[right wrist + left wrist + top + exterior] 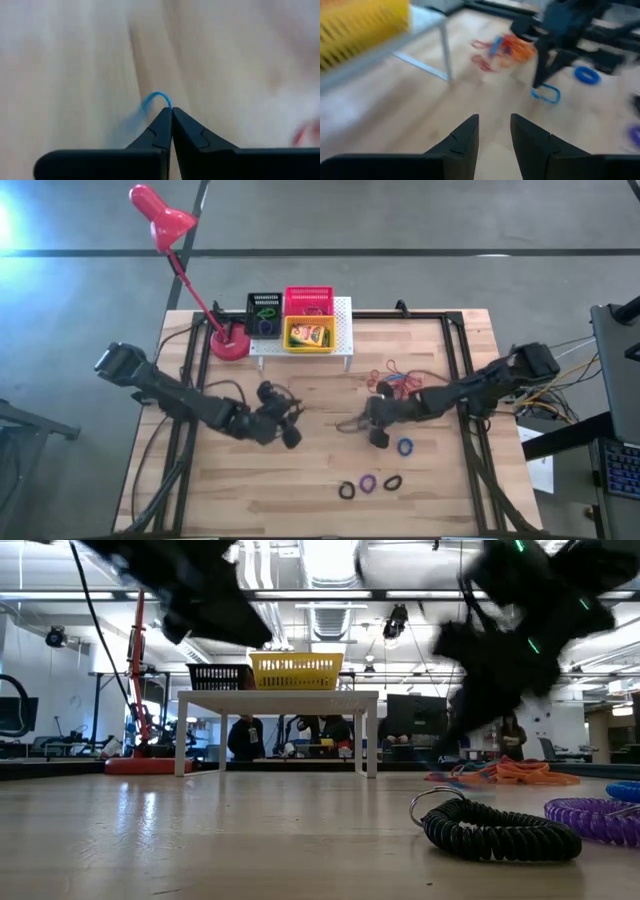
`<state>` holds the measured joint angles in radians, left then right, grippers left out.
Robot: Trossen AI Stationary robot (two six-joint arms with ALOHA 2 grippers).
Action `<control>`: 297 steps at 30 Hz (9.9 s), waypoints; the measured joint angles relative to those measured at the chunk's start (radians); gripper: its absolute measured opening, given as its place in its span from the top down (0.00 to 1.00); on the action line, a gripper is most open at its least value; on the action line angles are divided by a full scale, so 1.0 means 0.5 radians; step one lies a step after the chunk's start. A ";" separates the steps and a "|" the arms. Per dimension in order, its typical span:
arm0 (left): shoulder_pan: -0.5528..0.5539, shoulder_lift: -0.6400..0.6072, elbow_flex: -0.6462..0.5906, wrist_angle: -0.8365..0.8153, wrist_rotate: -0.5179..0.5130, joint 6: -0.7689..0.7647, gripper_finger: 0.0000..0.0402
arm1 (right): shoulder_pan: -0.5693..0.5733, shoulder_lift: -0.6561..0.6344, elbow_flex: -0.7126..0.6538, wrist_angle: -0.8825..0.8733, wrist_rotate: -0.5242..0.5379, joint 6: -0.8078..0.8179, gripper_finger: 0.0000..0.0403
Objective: Pick & Place Office Desk Supplies
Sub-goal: Put the blue rubber band into the red bin on the shelf on the shelf, then put the blue spring keychain into the black bin on the shelf, then put the right black spring keychain into the black bin on the shelf
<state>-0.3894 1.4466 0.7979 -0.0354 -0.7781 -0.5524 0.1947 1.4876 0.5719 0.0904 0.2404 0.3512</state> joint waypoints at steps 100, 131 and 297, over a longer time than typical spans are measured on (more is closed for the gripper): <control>0.395 0.471 0.245 0.292 1.334 1.217 0.67 | 0.805 -0.502 -0.015 -1.110 0.192 1.626 0.65; 0.488 0.505 0.209 0.179 1.432 1.048 0.68 | 0.961 -0.133 -0.085 -0.768 0.452 1.605 0.96; 0.505 -0.477 -0.340 0.527 1.662 1.192 0.58 | 1.164 0.206 0.189 -0.496 -0.116 1.460 0.91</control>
<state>-0.1368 1.2079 0.6281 0.2279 0.0528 0.0437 0.7766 1.5905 0.6665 -0.1574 0.1822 1.0812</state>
